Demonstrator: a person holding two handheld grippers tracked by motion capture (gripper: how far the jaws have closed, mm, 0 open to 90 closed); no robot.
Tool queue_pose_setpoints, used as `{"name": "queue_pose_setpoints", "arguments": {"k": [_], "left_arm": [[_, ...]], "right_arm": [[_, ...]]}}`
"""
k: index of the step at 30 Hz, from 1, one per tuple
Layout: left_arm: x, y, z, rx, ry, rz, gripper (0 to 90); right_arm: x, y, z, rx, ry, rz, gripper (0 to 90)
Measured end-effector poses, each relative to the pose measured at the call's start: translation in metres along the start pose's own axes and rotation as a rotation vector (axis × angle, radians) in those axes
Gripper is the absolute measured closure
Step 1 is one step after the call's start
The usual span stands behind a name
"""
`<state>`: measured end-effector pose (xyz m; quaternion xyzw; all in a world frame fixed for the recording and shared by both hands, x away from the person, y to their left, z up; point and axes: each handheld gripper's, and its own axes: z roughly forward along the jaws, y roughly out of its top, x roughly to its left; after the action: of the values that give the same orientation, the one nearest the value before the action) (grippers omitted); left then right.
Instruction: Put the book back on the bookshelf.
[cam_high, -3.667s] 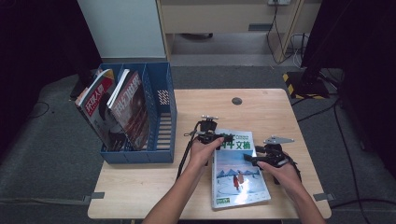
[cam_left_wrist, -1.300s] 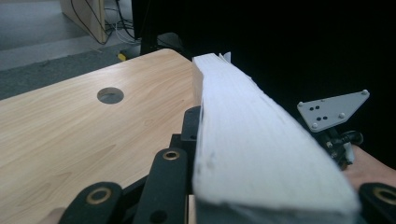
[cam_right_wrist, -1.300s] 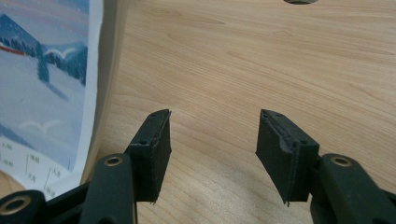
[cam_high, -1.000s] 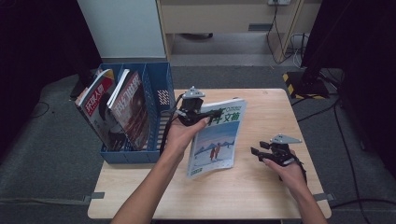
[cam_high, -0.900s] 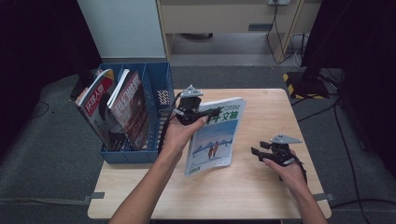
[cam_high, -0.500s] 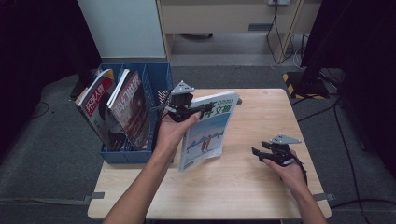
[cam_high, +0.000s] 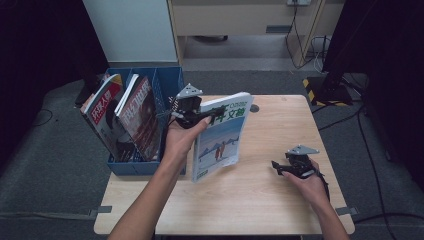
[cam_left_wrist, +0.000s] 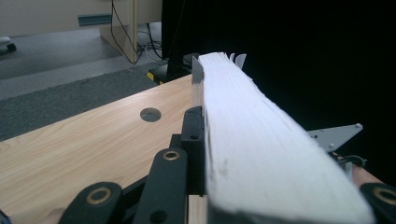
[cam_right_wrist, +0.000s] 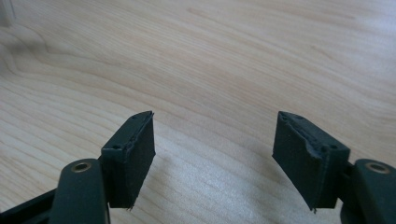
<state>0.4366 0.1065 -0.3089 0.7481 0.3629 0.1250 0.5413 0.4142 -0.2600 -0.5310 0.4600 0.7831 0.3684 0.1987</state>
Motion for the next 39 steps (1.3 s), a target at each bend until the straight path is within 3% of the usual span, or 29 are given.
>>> {"name": "queue_pose_setpoints", "arguments": {"k": [18, 39], "left_arm": [[0.004, 0.002, -0.004, -0.024, 0.013, -0.012, 73.4], [0.007, 0.011, -0.034, -0.085, 0.047, -0.034, 73.4]], "right_arm": [[-0.001, -0.004, 0.006, 0.031, -0.018, -0.005, 22.4], [-0.001, -0.005, 0.005, 0.035, -0.023, -0.004, 19.9]]}}
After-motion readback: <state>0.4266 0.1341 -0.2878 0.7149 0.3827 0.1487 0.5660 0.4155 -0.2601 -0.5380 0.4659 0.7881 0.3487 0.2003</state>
